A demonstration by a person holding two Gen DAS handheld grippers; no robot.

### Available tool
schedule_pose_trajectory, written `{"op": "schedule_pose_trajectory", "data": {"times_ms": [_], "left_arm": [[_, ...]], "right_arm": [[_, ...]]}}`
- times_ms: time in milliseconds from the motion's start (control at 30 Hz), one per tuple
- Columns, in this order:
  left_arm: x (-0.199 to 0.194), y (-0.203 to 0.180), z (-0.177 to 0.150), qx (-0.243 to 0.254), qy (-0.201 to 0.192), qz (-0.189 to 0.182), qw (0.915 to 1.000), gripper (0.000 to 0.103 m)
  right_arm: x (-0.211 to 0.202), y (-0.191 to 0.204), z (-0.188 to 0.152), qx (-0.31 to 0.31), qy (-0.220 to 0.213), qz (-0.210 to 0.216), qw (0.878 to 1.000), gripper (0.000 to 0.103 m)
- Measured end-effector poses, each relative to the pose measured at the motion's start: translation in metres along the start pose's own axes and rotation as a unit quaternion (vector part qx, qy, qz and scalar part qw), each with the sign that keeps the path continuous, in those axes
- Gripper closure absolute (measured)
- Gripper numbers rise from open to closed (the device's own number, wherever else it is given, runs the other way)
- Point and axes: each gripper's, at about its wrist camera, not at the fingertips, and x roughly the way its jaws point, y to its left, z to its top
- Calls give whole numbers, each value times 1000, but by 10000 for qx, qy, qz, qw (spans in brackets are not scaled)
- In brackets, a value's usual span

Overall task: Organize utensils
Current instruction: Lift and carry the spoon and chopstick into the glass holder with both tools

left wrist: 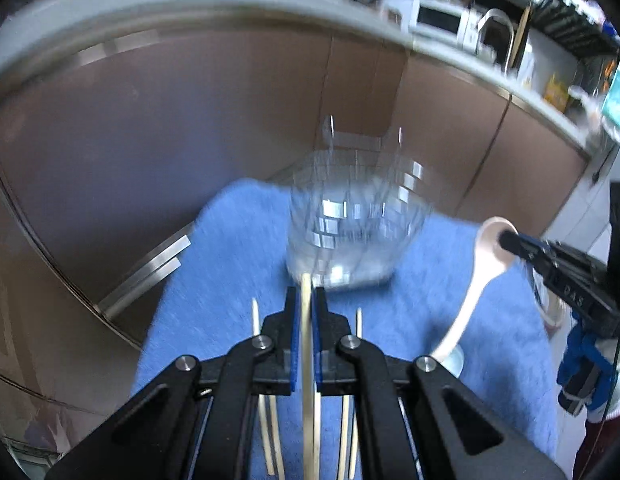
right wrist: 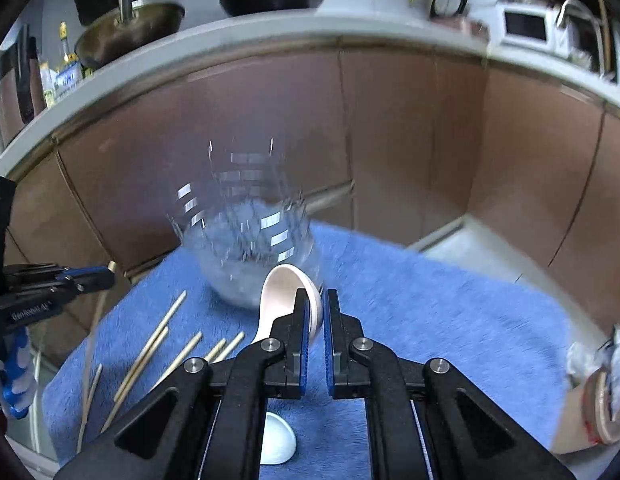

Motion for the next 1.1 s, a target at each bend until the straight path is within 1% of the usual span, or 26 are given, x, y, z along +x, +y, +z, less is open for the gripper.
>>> {"op": "schedule_pose_trajectory", "data": {"times_ms": [100, 233, 333, 433, 467, 567, 667, 733, 800, 933, 1000, 1100], "left_arm": [[-24, 3, 21, -97, -472, -30, 9988, 98], [-50, 9, 63, -393, -1175, -161, 9922, 98], [-62, 10, 98, -683, -1713, -298, 9824, 98], [-64, 8, 125, -887, -2252, -277, 9699, 98], [-62, 7, 132, -947, -2392, -269, 9660, 98], [-40, 0, 147, -1160, -2706, -144, 9556, 98], [-9, -6, 150, -1194, -2824, 91, 9518, 98], [5, -10, 148, -1177, -2926, 350, 9483, 98], [24, -13, 141, -1111, -2997, 524, 9461, 98], [51, -20, 123, -905, -2989, 812, 9465, 98], [58, -17, 113, -915, -2945, 812, 9478, 97], [63, -15, 103, -835, -2803, 814, 9528, 96]], "right_arm": [[-25, 2, 15, -54, -372, -193, 9991, 96], [-48, 11, 41, -138, -901, -379, 9951, 96], [-64, 17, 65, -232, -1281, -581, 9898, 96], [-68, 23, 88, -405, -1626, -954, 9812, 96], [-64, 26, 95, -464, -1720, -1081, 9780, 97], [-47, 33, 102, -606, -1808, -1326, 9727, 97], [-23, 35, 99, -788, -1788, -1591, 9677, 97], [-7, 37, 94, -893, -1772, -1761, 9642, 97], [8, 40, 89, -919, -1739, -1808, 9637, 97], [32, 43, 71, -906, -1717, -1888, 9626, 97], [40, 46, 64, -899, -1662, -1816, 9650, 96], [47, 49, 56, -889, -1571, -1713, 9685, 93]]}}
